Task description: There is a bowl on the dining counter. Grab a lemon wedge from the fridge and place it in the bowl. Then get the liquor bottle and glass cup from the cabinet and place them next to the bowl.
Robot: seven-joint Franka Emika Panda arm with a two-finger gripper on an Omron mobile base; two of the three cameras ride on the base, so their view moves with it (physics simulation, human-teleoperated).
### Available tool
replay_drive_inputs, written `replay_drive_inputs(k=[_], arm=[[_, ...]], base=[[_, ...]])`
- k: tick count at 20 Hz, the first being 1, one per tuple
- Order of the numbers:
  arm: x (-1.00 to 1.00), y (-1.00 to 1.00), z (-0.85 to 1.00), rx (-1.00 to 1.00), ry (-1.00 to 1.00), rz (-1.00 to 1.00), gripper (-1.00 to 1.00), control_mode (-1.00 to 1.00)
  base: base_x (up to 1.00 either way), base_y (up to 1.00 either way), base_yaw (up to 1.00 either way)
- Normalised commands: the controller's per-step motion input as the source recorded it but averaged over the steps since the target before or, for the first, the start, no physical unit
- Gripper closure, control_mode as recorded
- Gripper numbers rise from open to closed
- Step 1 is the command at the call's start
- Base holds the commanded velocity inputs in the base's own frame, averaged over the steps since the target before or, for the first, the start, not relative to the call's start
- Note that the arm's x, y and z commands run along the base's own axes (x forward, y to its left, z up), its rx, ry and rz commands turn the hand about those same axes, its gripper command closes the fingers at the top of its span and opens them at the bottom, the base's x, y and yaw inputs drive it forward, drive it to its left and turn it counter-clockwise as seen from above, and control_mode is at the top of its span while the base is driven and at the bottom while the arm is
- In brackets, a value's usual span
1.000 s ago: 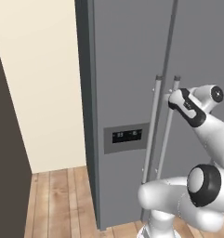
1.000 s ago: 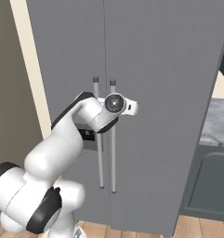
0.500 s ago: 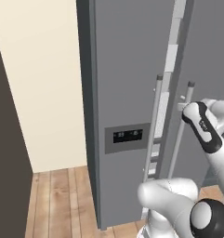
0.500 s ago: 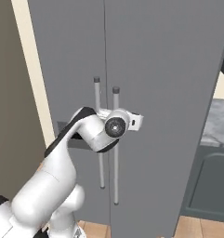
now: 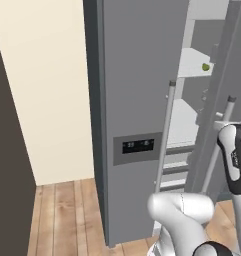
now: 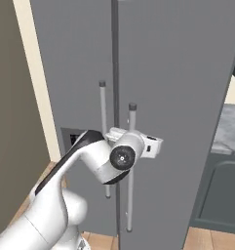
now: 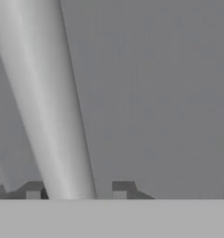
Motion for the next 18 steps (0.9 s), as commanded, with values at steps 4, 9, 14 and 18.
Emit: replay_drive_inputs(k=[4, 9, 14, 18], arm=[[-1.00, -1.00, 0.12, 0.00, 0.00, -0.12, 1.00, -1.00], [-1.00, -0.73, 0.20, -0.03, 0.00, -0.10, -1.00, -1.00], [-1.00, -0.09, 0.44, -0.03, -0.07, -0.01, -1.00, -1.00], [-1.00, 0.47, 0.46, -0.03, -0.07, 0.01, -1.00, -1.00]], base=[[0.00, 0.00, 0.00], [0.00, 0.00, 0.00], [0.00, 0.00, 0.00], [0.00, 0.00, 0.00]])
